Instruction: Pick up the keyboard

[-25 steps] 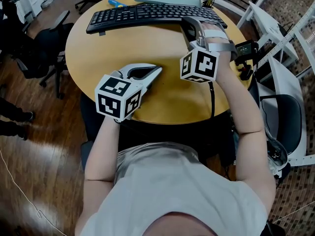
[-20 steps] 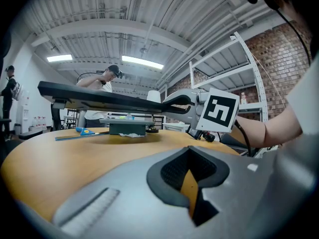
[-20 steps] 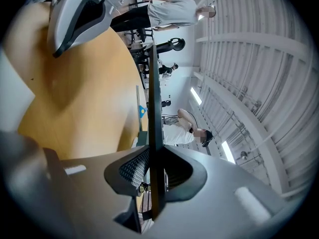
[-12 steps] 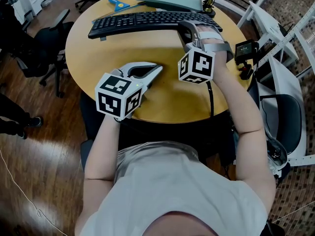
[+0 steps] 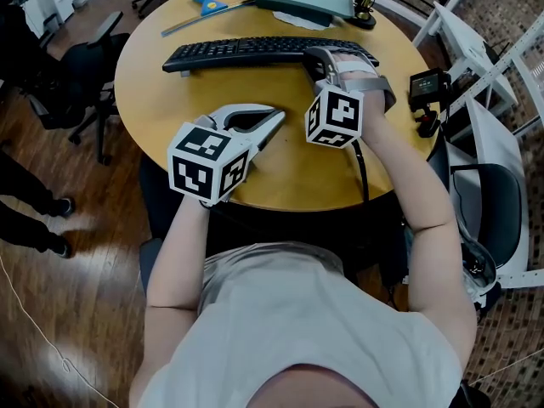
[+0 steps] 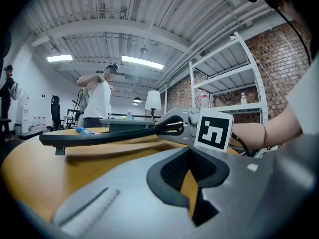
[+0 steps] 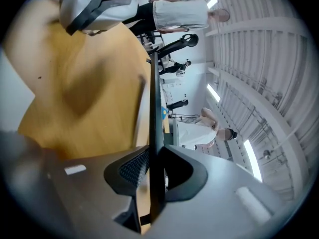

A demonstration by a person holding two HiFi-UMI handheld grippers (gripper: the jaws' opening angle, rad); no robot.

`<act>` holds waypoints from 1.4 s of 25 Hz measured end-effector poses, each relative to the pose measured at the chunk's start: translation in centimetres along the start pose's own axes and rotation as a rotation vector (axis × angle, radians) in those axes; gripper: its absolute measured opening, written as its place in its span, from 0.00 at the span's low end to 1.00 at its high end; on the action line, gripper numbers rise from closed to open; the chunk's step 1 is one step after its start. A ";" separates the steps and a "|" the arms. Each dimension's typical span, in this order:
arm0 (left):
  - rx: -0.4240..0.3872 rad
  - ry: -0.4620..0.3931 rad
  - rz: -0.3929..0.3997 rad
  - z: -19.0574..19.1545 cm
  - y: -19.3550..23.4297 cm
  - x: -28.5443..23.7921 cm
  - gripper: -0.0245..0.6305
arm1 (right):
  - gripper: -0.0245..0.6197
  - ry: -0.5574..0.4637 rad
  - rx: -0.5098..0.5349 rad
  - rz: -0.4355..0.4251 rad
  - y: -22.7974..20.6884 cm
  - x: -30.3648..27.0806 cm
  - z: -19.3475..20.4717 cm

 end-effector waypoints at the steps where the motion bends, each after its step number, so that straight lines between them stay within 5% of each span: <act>1: 0.000 0.000 0.000 0.0 0.0 0.0 0.04 | 0.17 -0.001 0.000 -0.011 0.3 -0.1 0.0; 9: 0.000 0.001 0.000 0.1 -0.1 -0.1 0.04 | 0.17 0.000 -0.048 -0.133 2.1 -0.8 0.3; 27: 0.000 0.002 0.000 -0.1 -0.1 -0.1 0.04 | 0.25 -0.015 0.027 -0.368 3.4 -1.2 1.3; 32: 0.001 0.003 -0.001 0.0 -0.1 0.0 0.04 | 0.28 -0.061 -0.067 -0.359 1.9 -0.1 1.9; 35: 0.000 0.002 0.000 0.0 -0.1 0.0 0.04 | 0.09 -0.106 -0.157 -0.275 0.4 0.9 2.4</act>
Point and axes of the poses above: the fingertips, and each gripper's own axes: x backward along the fingers, y to its left, z out of its underside, the point moved 7 cm from there along x, backward along the fingers, and after that the axes turned 2 degrees about -x, right-handed, at the moved point
